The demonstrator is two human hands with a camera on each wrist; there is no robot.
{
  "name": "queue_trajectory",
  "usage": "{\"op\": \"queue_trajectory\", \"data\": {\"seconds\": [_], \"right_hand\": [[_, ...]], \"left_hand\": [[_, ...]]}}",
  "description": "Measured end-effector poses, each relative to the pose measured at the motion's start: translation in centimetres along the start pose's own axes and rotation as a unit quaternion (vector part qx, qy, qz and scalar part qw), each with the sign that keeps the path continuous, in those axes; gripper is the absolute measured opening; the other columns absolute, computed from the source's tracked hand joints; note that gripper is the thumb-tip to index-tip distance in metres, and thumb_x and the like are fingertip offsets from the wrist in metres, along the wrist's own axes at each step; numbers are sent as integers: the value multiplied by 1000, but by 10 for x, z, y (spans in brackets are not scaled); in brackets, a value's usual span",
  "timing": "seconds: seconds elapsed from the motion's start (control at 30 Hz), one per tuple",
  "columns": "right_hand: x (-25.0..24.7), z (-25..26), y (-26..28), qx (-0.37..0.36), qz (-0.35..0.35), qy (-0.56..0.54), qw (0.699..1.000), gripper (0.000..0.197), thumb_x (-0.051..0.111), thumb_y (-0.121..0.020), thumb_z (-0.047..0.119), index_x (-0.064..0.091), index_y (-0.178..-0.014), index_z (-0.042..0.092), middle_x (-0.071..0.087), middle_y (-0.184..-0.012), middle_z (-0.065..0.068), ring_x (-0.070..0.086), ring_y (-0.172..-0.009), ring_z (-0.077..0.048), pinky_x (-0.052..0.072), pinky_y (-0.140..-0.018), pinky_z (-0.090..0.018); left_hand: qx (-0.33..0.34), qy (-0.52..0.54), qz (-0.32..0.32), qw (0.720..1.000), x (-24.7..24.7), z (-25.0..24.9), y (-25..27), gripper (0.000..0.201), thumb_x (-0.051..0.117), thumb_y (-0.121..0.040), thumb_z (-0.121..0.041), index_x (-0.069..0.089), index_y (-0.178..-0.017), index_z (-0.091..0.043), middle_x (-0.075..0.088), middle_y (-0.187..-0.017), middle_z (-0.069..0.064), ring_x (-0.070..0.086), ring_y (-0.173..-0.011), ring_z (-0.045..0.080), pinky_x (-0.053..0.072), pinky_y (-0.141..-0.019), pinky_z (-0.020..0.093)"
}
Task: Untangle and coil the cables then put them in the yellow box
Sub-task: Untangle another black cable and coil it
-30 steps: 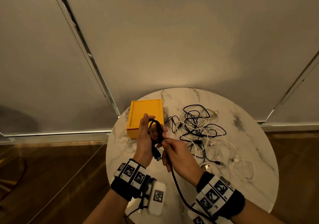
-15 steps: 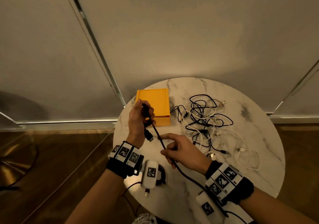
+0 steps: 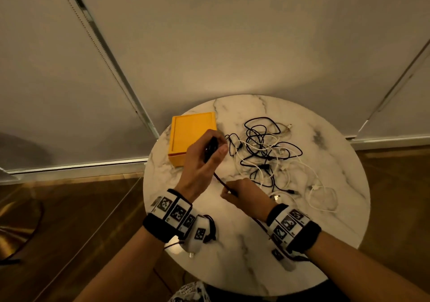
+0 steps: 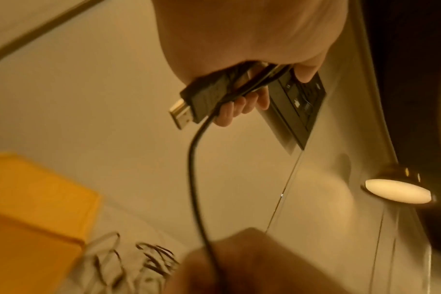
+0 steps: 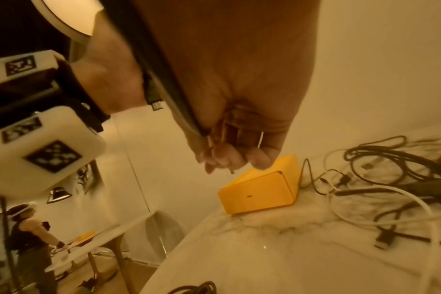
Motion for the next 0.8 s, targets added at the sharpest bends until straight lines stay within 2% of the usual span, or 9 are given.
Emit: {"op": "queue_trajectory", "data": {"seconds": [0.1,0.17,0.27,0.4,0.47,0.53,0.6,0.67,0.8], "right_hand": [[-6,2,7,-3,-5,-82,997,22,65,-90,35,67,-85,13,55,-58,8,50,-49,-5,43,-58,-27],[-4,7,11,20,40,-167,985,23,64,-91,31,68,-87,9,59,-54,0,50,-40,-10,43,-52,-26],[-8,0,10,59,61,-267,960,19,60,-92,18,70,-90,2,59,-56,-9,47,-38,-21,40,-44,-24],[10,-9,19,70,175,-273,943,24,65,-90,30,71,-96,7,67,-68,-8,57,-50,-21,43,-53,-27],[22,-3,25,52,238,-246,938,26,65,-90,35,72,-93,10,69,-73,-4,61,-57,-18,42,-59,-30],[33,3,32,40,287,-234,928,29,64,-90,37,72,-92,9,71,-78,-4,64,-62,-16,43,-64,-32],[43,9,40,29,322,-240,915,29,63,-91,35,73,-91,7,72,-79,-6,65,-62,-16,44,-66,-32],[46,5,41,33,308,-241,920,23,63,-92,30,74,-85,10,71,-72,-6,62,-55,-16,45,-62,-28],[23,-32,25,41,131,-100,986,23,70,-87,31,76,-78,10,71,-66,-7,60,-55,-16,50,-62,-32]], "left_hand": [[48,-173,51,983,9,5,-10,29,55,-92,-36,58,-97,-7,48,-82,-17,45,-68,1,32,-63,14],[26,-222,92,970,16,25,-10,30,57,-89,-39,58,-98,-11,51,-83,-11,46,-67,6,37,-62,23],[-51,-129,121,983,27,45,0,23,58,-84,-31,59,-98,-13,47,-71,1,42,-62,17,35,-60,32],[-93,5,98,991,39,38,12,12,54,-86,-12,57,-96,-6,42,-75,21,36,-65,23,30,-60,31],[-121,32,62,990,36,42,15,11,54,-86,-15,57,-94,-8,47,-75,12,37,-65,15,31,-59,32],[-142,67,33,987,36,47,18,16,55,-84,-23,56,-92,-9,47,-70,-7,36,-62,11,29,-56,31],[-150,90,6,984,34,50,20,19,55,-83,-27,56,-90,-10,41,-66,-12,33,-60,10,27,-53,29],[-160,107,-12,981,30,51,22,19,56,-82,-29,55,-88,-11,39,-65,-10,31,-59,11,25,-50,27],[-241,208,-32,947,31,64,33,26,60,-73,-32,54,-85,-10,42,-65,-3,33,-54,13,25,-44,21]]}}
Point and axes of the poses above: each hand's wrist, its own y-axis away from the middle knuckle, its own x-axis out of the palm, z = x × y, the point moved 10 cm from there along -y, towards the middle knuckle
